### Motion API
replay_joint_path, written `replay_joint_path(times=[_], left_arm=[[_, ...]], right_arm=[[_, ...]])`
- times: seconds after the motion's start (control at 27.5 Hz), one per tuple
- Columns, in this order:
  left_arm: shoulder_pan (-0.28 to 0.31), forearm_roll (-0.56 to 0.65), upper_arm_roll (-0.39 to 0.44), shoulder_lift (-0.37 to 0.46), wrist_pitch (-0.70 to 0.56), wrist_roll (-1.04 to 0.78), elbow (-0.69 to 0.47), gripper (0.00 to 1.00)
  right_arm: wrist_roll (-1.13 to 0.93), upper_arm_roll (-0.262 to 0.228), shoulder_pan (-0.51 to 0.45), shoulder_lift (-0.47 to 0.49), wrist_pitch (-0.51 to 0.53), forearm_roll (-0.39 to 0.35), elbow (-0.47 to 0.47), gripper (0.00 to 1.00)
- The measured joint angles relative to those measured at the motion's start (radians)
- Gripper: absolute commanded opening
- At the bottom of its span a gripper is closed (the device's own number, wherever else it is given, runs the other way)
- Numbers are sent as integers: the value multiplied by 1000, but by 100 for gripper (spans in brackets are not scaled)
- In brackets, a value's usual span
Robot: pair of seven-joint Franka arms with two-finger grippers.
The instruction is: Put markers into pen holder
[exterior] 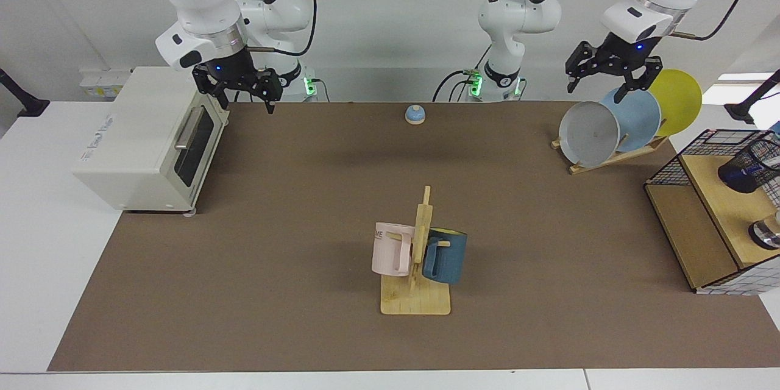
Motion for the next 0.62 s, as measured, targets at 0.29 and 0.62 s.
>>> replay_joint_path(times=[0.29, 0.62], left_arm=[[0, -1, 0, 1, 0, -36, 0, 99], [0, -9, -3, 8, 0, -47, -3, 99]], right_arm=[[0, 0, 0, 0, 0, 0, 0, 100], [0, 0, 0, 0, 0, 0, 0, 100]])
